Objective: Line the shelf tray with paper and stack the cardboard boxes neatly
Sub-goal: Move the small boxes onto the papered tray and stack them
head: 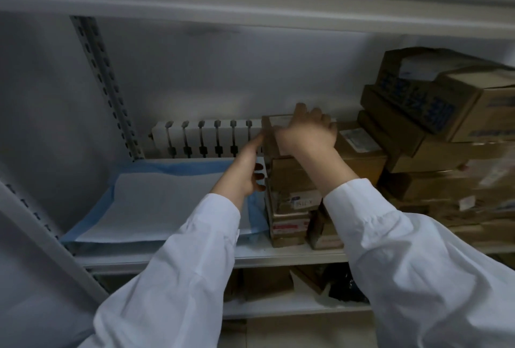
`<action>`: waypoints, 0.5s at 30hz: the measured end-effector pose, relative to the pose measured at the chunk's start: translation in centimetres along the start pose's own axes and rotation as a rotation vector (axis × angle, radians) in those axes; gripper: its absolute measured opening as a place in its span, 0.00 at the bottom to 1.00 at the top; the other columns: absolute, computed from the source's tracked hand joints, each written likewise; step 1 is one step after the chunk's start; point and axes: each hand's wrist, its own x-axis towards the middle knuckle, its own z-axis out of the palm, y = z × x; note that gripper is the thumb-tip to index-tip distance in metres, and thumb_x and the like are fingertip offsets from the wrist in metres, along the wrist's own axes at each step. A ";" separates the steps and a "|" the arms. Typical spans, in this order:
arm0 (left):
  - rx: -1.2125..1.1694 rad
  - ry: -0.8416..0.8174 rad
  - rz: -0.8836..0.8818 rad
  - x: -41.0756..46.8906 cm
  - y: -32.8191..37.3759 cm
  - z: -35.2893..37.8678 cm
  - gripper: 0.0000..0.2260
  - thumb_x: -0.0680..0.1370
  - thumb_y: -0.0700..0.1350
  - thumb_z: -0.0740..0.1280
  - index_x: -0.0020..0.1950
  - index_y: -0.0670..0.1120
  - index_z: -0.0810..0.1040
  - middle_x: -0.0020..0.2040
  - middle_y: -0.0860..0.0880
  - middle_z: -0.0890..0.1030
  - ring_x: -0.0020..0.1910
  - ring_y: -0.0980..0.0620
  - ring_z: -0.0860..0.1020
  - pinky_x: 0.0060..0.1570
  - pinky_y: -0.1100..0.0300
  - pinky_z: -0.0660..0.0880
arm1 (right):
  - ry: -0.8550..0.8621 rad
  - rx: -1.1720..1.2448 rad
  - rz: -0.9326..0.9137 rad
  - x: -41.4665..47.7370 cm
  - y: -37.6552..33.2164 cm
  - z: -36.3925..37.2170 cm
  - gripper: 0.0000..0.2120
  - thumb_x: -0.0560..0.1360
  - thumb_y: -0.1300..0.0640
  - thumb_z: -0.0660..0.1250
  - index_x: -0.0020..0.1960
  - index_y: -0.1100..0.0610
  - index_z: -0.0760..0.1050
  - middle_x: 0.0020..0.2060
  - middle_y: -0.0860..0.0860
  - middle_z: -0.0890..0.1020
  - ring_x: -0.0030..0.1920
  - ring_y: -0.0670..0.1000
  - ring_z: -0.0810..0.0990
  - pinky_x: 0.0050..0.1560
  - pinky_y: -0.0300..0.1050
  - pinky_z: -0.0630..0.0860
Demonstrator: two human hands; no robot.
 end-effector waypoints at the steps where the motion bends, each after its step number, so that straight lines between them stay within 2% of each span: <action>1: -0.015 -0.023 -0.007 0.0 -0.2 0.3 0.27 0.75 0.65 0.60 0.64 0.47 0.69 0.53 0.42 0.78 0.52 0.42 0.76 0.48 0.51 0.72 | -0.066 0.002 0.037 0.2 0.5 0.0 0.35 0.74 0.35 0.57 0.74 0.55 0.56 0.71 0.62 0.63 0.71 0.63 0.60 0.69 0.57 0.58; 3: -0.051 -0.050 -0.006 -0.1 -0.6 1.0 0.29 0.74 0.66 0.61 0.64 0.46 0.71 0.51 0.42 0.80 0.51 0.42 0.77 0.43 0.53 0.73 | -0.119 0.049 0.062 0.5 1.4 0.2 0.38 0.74 0.33 0.56 0.75 0.54 0.53 0.72 0.60 0.62 0.73 0.63 0.60 0.69 0.57 0.58; 5: -0.088 -0.054 -0.009 0.1 -0.7 1.4 0.31 0.72 0.67 0.63 0.65 0.46 0.73 0.51 0.41 0.82 0.52 0.41 0.78 0.44 0.52 0.75 | -0.125 0.114 0.061 0.5 1.7 0.2 0.37 0.74 0.33 0.56 0.75 0.53 0.53 0.72 0.59 0.64 0.72 0.63 0.60 0.69 0.57 0.60; 6: -0.099 -0.060 -0.003 0.0 -0.6 1.7 0.28 0.73 0.66 0.63 0.62 0.46 0.76 0.48 0.42 0.83 0.49 0.42 0.79 0.43 0.53 0.75 | -0.122 0.135 0.060 0.6 1.7 0.2 0.36 0.74 0.34 0.57 0.74 0.53 0.54 0.71 0.59 0.65 0.72 0.63 0.62 0.68 0.57 0.61; 8: -0.128 -0.079 0.017 -0.3 -0.5 1.9 0.20 0.75 0.61 0.64 0.50 0.45 0.80 0.35 0.45 0.84 0.42 0.45 0.80 0.40 0.55 0.75 | -0.107 0.154 0.038 0.7 1.5 0.1 0.34 0.74 0.37 0.58 0.73 0.53 0.56 0.69 0.59 0.67 0.70 0.62 0.65 0.66 0.56 0.65; 10: -0.157 -0.074 0.049 -0.4 -0.2 1.8 0.15 0.76 0.57 0.65 0.44 0.46 0.79 0.30 0.47 0.83 0.39 0.46 0.80 0.42 0.55 0.77 | -0.106 0.245 -0.019 0.9 1.3 -0.3 0.30 0.75 0.42 0.60 0.72 0.54 0.58 0.67 0.59 0.70 0.66 0.62 0.70 0.63 0.55 0.70; 11: -0.181 -0.060 0.080 -0.3 -0.1 1.5 0.12 0.76 0.54 0.65 0.44 0.46 0.79 0.30 0.48 0.83 0.39 0.46 0.80 0.43 0.54 0.77 | -0.114 0.358 -0.047 1.0 1.2 -0.6 0.28 0.76 0.45 0.60 0.72 0.53 0.58 0.66 0.59 0.71 0.63 0.62 0.73 0.59 0.54 0.74; 13: -0.246 -0.031 0.123 -0.4 0.4 0.6 0.09 0.76 0.51 0.67 0.45 0.45 0.79 0.31 0.47 0.84 0.39 0.45 0.80 0.45 0.53 0.77 | -0.140 0.633 -0.064 1.1 1.1 -1.2 0.25 0.78 0.52 0.59 0.73 0.54 0.58 0.67 0.57 0.71 0.59 0.59 0.76 0.49 0.41 0.79; 14: -0.277 -0.019 0.130 -0.3 0.5 0.0 0.09 0.76 0.51 0.67 0.46 0.45 0.79 0.33 0.46 0.84 0.39 0.45 0.80 0.45 0.53 0.77 | -0.147 0.713 -0.061 1.1 1.1 -1.3 0.23 0.79 0.54 0.57 0.73 0.55 0.58 0.67 0.57 0.71 0.59 0.58 0.76 0.47 0.36 0.77; 15: -0.310 -0.010 0.133 -0.2 0.6 -0.8 0.10 0.75 0.51 0.67 0.47 0.45 0.79 0.34 0.45 0.84 0.40 0.44 0.81 0.46 0.52 0.78 | -0.145 0.724 -0.059 1.1 1.1 -1.2 0.22 0.80 0.56 0.56 0.73 0.56 0.59 0.67 0.57 0.71 0.59 0.57 0.75 0.48 0.37 0.74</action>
